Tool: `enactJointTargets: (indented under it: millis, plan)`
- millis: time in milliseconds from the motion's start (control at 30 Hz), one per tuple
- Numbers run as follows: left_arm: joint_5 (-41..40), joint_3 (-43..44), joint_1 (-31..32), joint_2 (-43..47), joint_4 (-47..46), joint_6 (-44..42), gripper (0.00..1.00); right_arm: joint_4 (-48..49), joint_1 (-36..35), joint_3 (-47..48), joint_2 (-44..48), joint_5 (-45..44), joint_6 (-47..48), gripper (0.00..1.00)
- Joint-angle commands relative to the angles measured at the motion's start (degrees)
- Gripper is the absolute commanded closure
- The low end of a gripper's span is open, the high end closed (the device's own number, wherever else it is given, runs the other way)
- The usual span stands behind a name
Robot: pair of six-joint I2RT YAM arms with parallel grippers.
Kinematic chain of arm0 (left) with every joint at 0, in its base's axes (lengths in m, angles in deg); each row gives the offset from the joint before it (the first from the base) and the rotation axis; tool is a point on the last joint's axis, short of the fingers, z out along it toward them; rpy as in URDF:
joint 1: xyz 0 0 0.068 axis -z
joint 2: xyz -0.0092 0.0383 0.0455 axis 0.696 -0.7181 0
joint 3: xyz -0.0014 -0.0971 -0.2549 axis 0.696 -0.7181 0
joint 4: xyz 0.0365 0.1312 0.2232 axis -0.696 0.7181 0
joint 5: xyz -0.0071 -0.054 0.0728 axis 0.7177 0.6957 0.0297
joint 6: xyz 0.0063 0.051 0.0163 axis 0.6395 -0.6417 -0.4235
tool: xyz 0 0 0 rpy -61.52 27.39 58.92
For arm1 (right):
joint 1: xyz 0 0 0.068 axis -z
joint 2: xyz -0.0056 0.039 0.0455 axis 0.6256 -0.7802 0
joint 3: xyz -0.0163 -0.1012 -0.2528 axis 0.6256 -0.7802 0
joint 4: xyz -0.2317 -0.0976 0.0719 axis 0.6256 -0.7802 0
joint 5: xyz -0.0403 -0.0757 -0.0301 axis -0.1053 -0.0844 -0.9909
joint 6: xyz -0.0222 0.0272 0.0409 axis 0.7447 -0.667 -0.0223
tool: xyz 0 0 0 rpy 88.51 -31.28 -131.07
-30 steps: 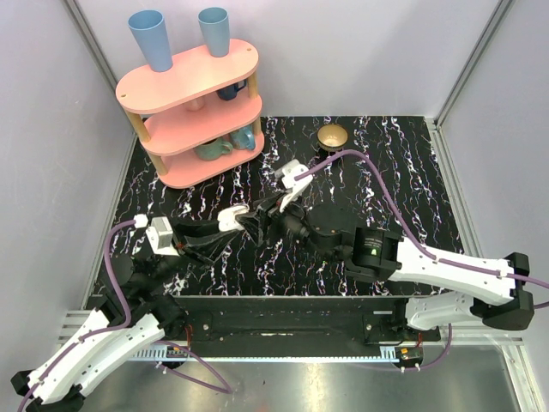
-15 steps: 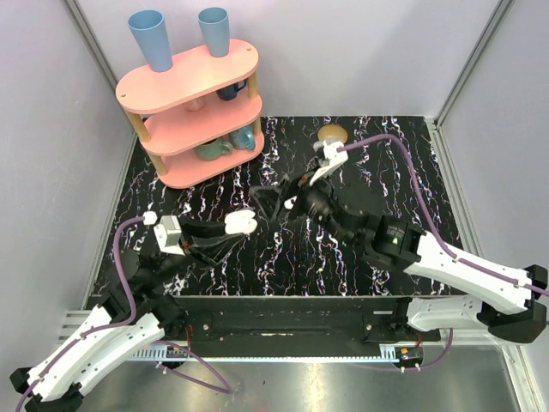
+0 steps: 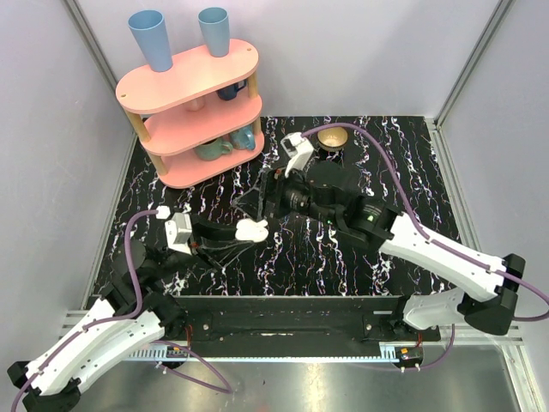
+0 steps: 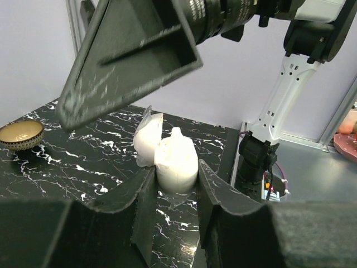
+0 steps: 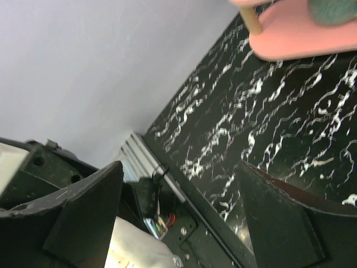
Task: Insert the wireless bluetooth earbuds into the charging case
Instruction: Close the charging case with the earbuds, then place the charging case with the earbuds at the center of the board.
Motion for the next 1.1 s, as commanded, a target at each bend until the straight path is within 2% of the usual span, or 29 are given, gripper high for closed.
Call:
enactJointTargets:
  millis: [0, 167, 300, 533, 633, 700, 867, 967, 1067]
  plan:
    - [1.9, 2.7, -0.2, 0.0, -4.2, 0.8, 1.0, -2.0, 0.3, 2.6, -1.9, 6.1, -0.4, 0.1]
    - [-2.7, 1.8, -0.2, 2.0, -3.3, -0.4, 1.0, -3.6, 0.3, -0.7, -0.8, 10.5, -0.1, 0.11]
    - [-11.4, 0.5, -0.2, 4.6, -2.4, 0.0, 1.0, -3.2, -1.3, -4.8, 1.4, 11.6, -1.3, 0.12]
    - [-11.4, 0.1, -0.2, 3.4, -3.4, 0.7, 1.0, -3.9, -2.7, -8.6, 2.4, 6.6, -1.9, 0.11]
    - [-11.3, 1.0, -0.2, 2.5, -2.0, 0.8, 1.0, -3.8, -2.7, -9.1, 3.4, 1.8, -2.0, 0.1]
    - [-11.7, 2.0, -0.2, 1.4, -0.4, 0.8, 1.0, -3.9, -2.8, -10.4, 5.3, -4.7, -2.7, 0.07]
    - [-16.1, 3.0, -0.2, -0.5, 5.8, 1.5, 1.0, -3.1, -2.7, -18.0, 13.5, -27.4, -10.0, 0.02]
    - [-19.2, 4.2, -0.2, -2.9, 9.9, 2.5, 1.0, -2.6, -2.8, -22.2, 19.6, -34.2, -10.9, 0.02]
    - [-21.0, 4.0, -0.1, -5.2, 10.2, 5.3, 1.0, -2.8, -2.6, -25.0, 24.3, -35.9, -12.0, 0.02]
